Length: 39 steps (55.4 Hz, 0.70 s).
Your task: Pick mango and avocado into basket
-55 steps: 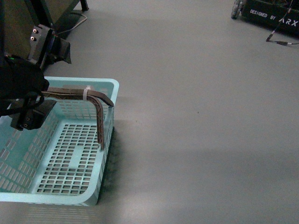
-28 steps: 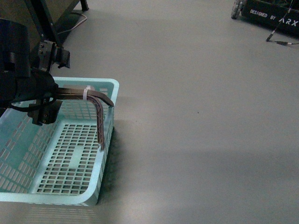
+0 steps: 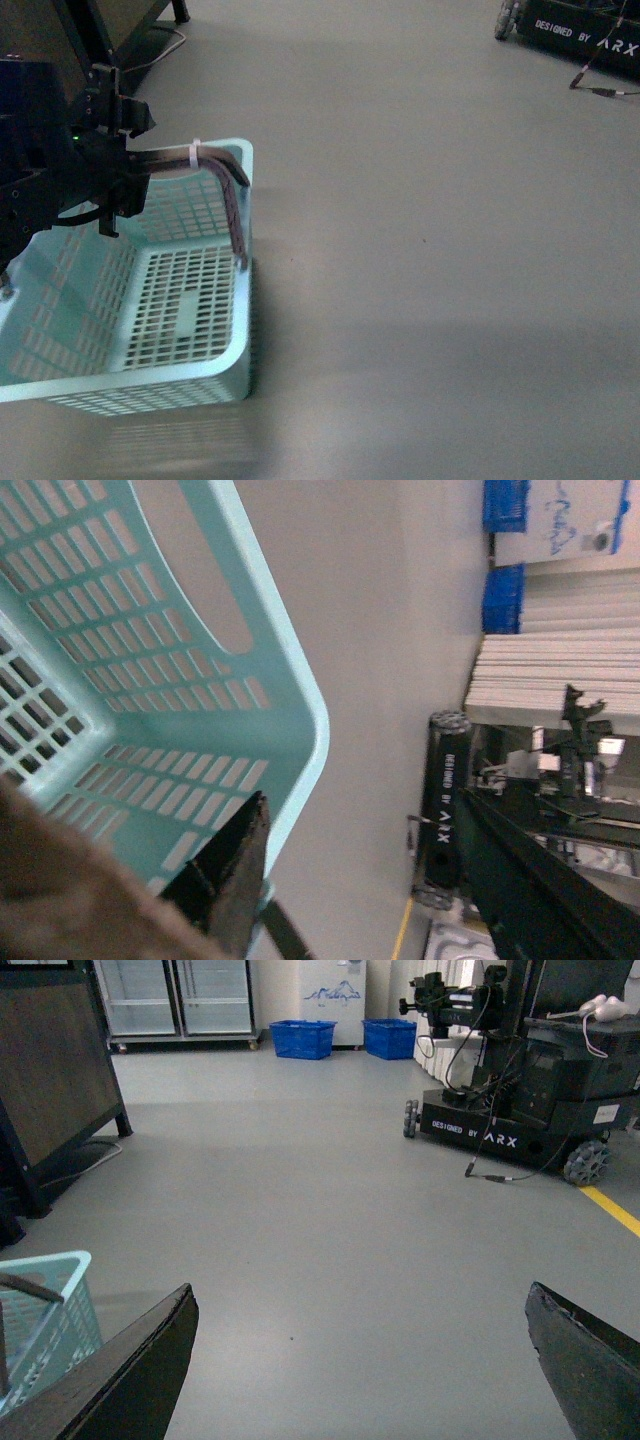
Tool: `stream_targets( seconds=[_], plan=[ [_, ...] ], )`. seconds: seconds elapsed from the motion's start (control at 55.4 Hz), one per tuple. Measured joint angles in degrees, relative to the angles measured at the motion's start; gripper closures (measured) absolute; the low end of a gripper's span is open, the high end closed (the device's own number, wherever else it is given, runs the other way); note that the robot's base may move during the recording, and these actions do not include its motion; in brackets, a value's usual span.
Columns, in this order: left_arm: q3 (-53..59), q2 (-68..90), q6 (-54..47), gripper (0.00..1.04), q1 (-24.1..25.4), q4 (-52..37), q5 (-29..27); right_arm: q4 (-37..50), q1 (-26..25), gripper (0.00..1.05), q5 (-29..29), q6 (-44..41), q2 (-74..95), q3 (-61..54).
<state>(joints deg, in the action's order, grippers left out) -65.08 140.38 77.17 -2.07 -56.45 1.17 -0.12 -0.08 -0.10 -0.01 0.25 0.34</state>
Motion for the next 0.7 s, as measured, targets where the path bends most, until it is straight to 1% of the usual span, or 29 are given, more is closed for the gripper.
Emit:
stream_targets(
  seconds=[0.036, 0.054, 0.144, 0.18, 0.252, 0.289, 0.325, 0.397, 0.487, 0.541, 0.631, 0.703],
  plan=[
    [0.7, 0.0, 1.4, 0.58, 0.2, -2.1, 0.6, 0.0, 0.0, 0.08, 0.0, 0.0, 0.0, 0.0],
    [0.9, 0.0, 1.6, 0.59, 0.2, -2.6, 0.6, 0.0, 0.0, 0.08, 0.0, 0.0, 0.0, 0.0],
    [2.1, -1.4, 5.8, 0.75, 0.2, -4.0, 1.7, 0.0, 0.0, 0.08, 0.0, 0.0, 0.0, 0.0],
    [2.6, -2.4, 6.4, 0.79, -0.1, -4.0, 2.0, 0.0, 0.0, 0.08, 0.0, 0.0, 0.0, 0.0],
    [4.8, -5.5, 3.1, 0.86, -0.5, -3.3, 1.5, 0.0, 0.0, 0.08, 0.0, 0.0, 0.0, 0.0],
    [5.6, -7.8, 3.5, 0.88, -0.6, -1.5, 1.7, 0.0, 0.0, 0.08, 0.0, 0.0, 0.0, 0.0],
    [6.5, -10.9, 2.3, 0.90, -0.7, 1.6, 3.3, 0.0, 0.0, 0.08, 0.0, 0.0, 0.0, 0.0],
    [7.8, -15.0, -0.2, 0.91, -1.3, 5.2, 3.4, 0.0, 0.0, 0.08, -0.1, 0.0, 0.0, 0.0],
    [10.4, -20.0, -0.8, 0.93, -2.2, 6.9, 2.6, 0.0, 0.0, 0.08, 0.0, 0.0, 0.0, 0.0],
    [12.4, -23.9, -1.0, 0.94, -3.0, 8.7, 3.0, 0.0, 0.0, 0.08, 0.0, 0.0, 0.0, 0.0],
    [15.7, -30.3, -1.8, 0.95, -4.4, 11.1, 3.1, 0.0, 0.0, 0.08, 0.0, 0.0, 0.0, 0.0],
    [19.3, -37.6, -2.5, 0.95, -5.9, 13.2, 2.0, 0.0, 0.0, 0.08, 0.0, 0.0, 0.0, 0.0]
  ],
)
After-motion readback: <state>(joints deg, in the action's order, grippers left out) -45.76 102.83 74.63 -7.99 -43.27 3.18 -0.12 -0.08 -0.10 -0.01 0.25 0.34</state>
